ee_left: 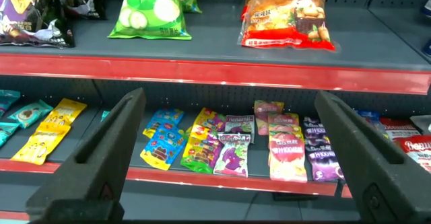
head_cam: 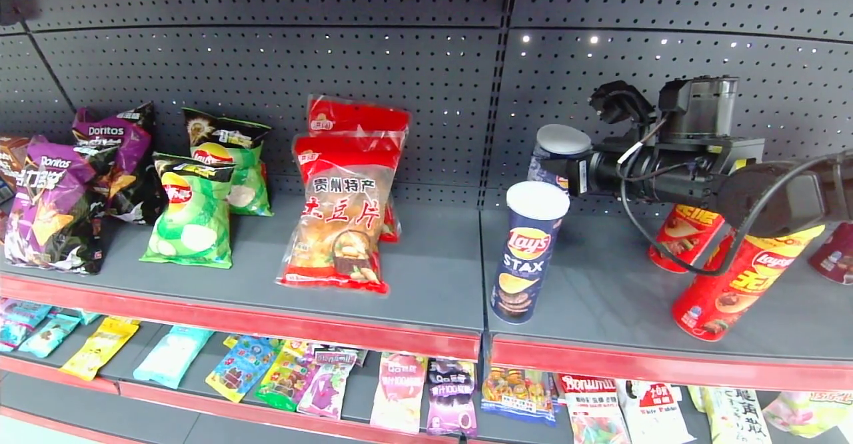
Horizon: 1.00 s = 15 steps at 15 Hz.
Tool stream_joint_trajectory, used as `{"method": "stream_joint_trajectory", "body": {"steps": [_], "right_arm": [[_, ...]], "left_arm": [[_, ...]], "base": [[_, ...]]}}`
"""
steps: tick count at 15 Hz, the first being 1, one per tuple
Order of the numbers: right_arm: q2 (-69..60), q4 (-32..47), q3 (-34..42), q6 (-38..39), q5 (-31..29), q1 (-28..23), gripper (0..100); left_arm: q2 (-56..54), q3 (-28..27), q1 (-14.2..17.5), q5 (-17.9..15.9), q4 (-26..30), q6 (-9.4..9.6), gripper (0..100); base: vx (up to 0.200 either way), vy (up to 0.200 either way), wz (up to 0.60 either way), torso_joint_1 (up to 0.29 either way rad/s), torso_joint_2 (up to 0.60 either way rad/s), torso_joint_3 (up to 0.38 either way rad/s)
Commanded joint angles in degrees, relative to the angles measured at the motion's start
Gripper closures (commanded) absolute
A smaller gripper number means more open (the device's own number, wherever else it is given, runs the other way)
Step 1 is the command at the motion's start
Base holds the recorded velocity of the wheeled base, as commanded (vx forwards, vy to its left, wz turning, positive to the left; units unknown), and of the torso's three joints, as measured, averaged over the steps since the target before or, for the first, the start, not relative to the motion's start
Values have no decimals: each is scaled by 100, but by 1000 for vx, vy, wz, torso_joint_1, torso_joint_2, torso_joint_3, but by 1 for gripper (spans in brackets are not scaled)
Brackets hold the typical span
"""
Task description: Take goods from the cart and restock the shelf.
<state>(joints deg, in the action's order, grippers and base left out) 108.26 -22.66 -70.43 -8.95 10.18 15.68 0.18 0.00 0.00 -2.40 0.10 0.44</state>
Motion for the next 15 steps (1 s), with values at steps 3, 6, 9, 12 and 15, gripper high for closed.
{"method": "stream_joint_trajectory", "body": {"steps": [3, 6, 9, 12, 15], "right_arm": [[186, 7, -173, -2, 2, 76, 100], [283, 7, -226, -10, 10, 76, 100], [362, 7, -305, -10, 54, 76, 100], [476, 16, -402, -46, 186, 85, 100], [529, 16, -472, -37, 186, 111, 100]], "left_arm": [[-1, 0, 0, 3, -1, 0, 0], [-1, 0, 0, 3, -1, 0, 0], [-1, 0, 0, -6, -1, 0, 0], [-1, 0, 0, -6, -1, 0, 0], [-1, 0, 0, -6, -1, 0, 0]], "base": [[0, 0, 0, 0, 0, 0], [0, 0, 0, 0, 0, 0], [0, 0, 0, 0, 0, 0], [0, 0, 0, 0, 0, 0], [0, 0, 0, 0, 0, 0]]}}
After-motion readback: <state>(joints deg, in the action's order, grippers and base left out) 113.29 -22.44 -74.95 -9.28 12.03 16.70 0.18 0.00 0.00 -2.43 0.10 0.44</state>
